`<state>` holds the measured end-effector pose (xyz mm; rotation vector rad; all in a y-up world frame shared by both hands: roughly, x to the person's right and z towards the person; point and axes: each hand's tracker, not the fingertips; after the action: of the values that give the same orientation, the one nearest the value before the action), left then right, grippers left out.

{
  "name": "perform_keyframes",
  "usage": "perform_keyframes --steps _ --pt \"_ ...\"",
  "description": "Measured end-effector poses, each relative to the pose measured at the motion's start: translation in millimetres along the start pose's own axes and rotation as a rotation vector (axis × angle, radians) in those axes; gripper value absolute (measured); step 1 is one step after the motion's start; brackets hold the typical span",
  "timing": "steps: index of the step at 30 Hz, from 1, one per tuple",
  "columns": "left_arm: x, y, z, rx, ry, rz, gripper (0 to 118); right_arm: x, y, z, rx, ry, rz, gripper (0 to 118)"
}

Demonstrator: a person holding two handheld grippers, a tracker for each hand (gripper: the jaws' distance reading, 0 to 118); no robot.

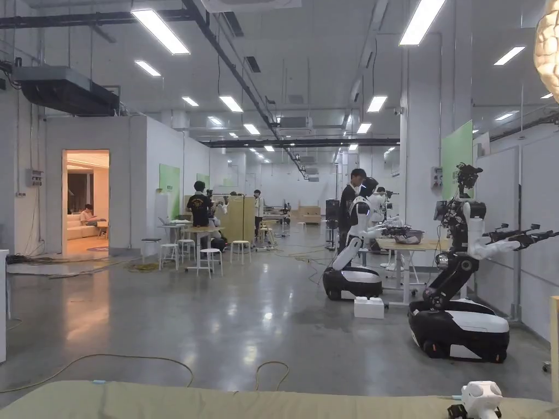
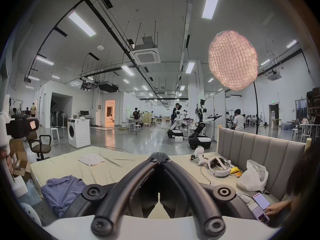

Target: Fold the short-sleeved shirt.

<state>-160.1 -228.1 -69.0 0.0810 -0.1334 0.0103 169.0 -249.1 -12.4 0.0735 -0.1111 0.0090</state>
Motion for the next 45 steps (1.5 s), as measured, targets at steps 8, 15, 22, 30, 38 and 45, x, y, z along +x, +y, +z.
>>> perform_keyframes --steps 8,15,22,30,38,45 --pt "4.7 -1.5 -13.4 -0.028 -0.005 -0.108 3 -6.4 -1.2 -4.5 0.007 0.005 0.199 0" --pt "26.6 -67.1 -29.7 -0.100 0.068 -1.230 3 -26.5 -43.5 -16.4 0.002 0.099 1.282 0" --pt "12.1 -107.2 -16.6 -0.172 -0.122 -1.258 3 -14.9 -97.9 -9.4 -0.028 0.201 1.613 0" --pt "-6.9 -36.3 6.4 -0.054 -0.068 -0.264 3 14.7 -35.0 -9.1 -0.093 0.000 0.305 0" --pt "-22.1 -19.3 9.9 0.000 -0.043 0.131 3 3.9 -28.0 2.0 -0.113 0.011 0.054 0" --pt "-19.7 -19.6 15.1 -0.010 -0.059 0.091 3 -0.6 -14.4 3.0 -0.102 0.016 -0.037 0"
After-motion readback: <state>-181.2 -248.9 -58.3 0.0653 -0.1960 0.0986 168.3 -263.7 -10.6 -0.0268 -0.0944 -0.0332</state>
